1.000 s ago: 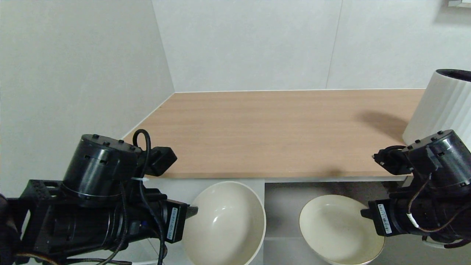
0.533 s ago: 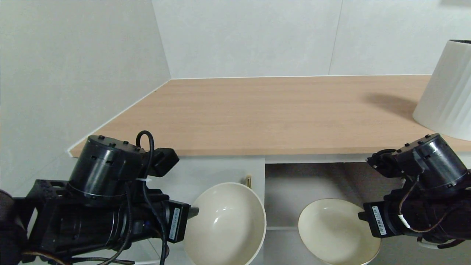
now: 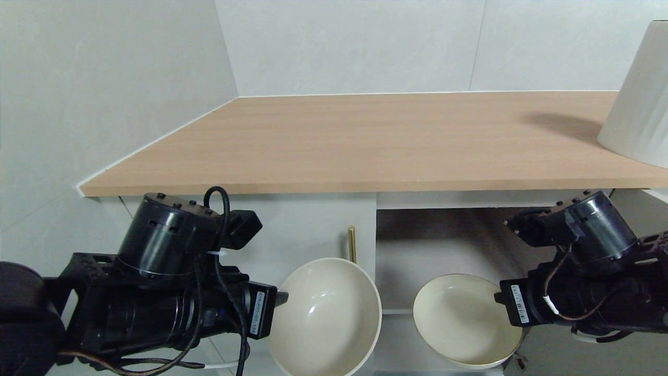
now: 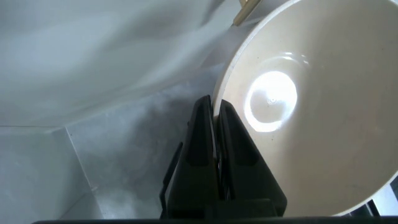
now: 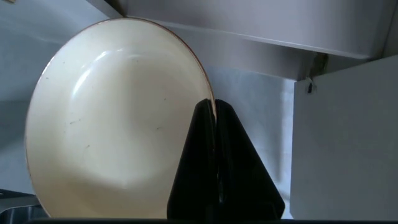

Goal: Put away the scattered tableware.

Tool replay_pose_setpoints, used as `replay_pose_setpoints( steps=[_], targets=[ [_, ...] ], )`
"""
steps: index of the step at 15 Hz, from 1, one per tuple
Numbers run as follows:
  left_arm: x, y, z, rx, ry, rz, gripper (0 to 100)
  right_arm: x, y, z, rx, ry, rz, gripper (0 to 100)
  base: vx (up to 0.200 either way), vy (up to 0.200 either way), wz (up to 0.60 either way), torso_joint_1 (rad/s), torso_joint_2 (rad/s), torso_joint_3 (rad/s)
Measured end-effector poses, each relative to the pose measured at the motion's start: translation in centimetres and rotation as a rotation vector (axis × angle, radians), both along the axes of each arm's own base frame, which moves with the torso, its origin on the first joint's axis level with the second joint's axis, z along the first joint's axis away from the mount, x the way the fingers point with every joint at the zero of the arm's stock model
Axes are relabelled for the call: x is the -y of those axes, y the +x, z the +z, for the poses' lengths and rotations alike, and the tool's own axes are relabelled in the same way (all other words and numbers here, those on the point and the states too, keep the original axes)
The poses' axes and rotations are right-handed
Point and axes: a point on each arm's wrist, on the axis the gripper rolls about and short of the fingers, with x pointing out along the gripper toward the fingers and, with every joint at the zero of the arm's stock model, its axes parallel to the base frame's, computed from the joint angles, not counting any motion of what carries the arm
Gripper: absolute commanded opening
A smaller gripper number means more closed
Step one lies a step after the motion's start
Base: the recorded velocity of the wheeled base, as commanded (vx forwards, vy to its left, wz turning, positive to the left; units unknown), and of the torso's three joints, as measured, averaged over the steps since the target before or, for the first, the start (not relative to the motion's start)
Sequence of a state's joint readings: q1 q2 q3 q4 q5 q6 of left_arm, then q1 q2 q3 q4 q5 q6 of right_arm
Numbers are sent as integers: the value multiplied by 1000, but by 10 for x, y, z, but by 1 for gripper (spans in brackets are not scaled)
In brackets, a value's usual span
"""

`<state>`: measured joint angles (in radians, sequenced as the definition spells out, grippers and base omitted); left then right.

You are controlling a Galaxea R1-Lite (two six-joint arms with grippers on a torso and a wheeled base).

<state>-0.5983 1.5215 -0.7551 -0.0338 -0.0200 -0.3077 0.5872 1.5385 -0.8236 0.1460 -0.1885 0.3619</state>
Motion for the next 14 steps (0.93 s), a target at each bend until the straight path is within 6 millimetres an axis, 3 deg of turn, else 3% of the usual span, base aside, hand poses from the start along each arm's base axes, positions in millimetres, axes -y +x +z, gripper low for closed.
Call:
replay_pose_setpoints(
  steps=[7,11,14],
  targets=[
    [0,0,-1,-4,3,0,0,-4,5,-9,-31,-15,1,0,0,0,0,0,0,0],
    [0,0,-1,-5,3,0,0,-16,23,-36,-62,-31,1,0,0,0,0,0,0,0],
    [2,-2,-1,-2,2,-10,0,-28,43,-67,-51,-24,-7,0,0,0,0,0,0,0]
  ],
)
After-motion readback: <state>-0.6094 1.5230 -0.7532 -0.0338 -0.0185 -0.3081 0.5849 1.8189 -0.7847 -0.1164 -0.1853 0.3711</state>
